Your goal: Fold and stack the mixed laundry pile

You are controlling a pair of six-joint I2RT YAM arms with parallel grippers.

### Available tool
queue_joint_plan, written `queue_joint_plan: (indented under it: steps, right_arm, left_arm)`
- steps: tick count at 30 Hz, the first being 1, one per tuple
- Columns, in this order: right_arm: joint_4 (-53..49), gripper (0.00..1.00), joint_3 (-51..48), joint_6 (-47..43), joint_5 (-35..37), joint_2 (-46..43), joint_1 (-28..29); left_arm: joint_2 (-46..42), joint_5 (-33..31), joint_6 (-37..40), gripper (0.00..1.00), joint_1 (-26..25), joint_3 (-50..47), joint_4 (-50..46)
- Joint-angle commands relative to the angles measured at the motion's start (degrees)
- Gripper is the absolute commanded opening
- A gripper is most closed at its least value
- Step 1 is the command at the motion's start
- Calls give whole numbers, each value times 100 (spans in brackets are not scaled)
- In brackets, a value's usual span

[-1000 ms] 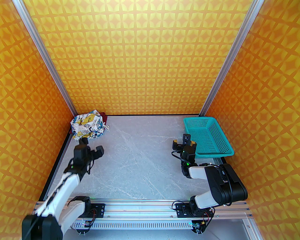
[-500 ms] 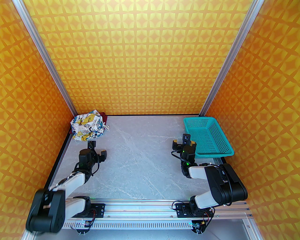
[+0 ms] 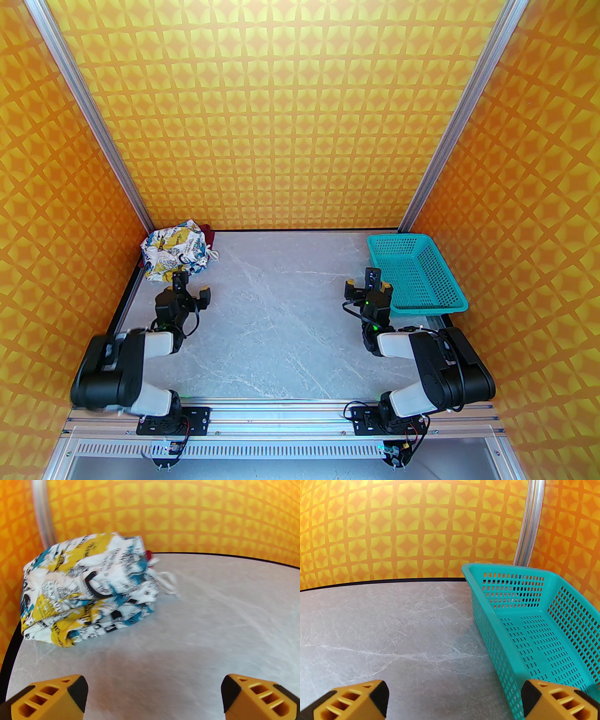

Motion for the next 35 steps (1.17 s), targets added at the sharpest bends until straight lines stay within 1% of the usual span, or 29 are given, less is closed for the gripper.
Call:
queue_joint_plan:
  steps: [1,2,3,5,6,7,8,9,10,11,12,27,28,30,35]
  right_arm:
    - [-293,98,39,178,-54,21,-30]
    - [-302,98,43,178,-55,27,-30]
    - [-303,98,42,178,-58,20,-34]
    - [-298,98,47,178,-59,23,-30]
    - [-302,98,46,178,-63,22,-30]
    - [-298,99,47,178,-63,22,-26]
    - [-302,99,51,178,-63,22,-30]
    - [-302,99,47,172,-95,35,-30]
    - [-315,98,59,91,-274,36,-30]
    - [-377,99,90,-46,-658,31,-30]
    - [-381,98,80,-64,-743,13,-38]
    - [-385,98,87,-68,-757,24,-48]
    - [-455,98,129,-60,-804,35,-55]
    - [-704,98,248,59,-1242,42,-276]
    - [-622,99,210,33,-1258,30,-294]
  left_arm:
    - [17,238,-149,99,109,26,449]
    - [-7,237,-148,99,109,47,343]
    - [34,256,-148,99,112,20,471]
    - [21,467,-84,99,118,70,331]
    - [40,661,-48,99,162,29,454]
    - [26,1083,-3,99,248,-8,523]
    - [60,1368,4,99,315,-48,668]
    - [74,1439,-7,99,341,-54,722]
    - [60,1441,6,99,339,-54,664]
    - [61,1441,3,99,344,-56,687]
    - [67,1441,10,99,343,-62,708]
    - [50,1414,45,99,305,-72,708]
    - [50,1414,44,99,310,-73,703]
    - [50,1412,44,99,304,-76,704]
    - [51,1407,46,99,304,-71,698]
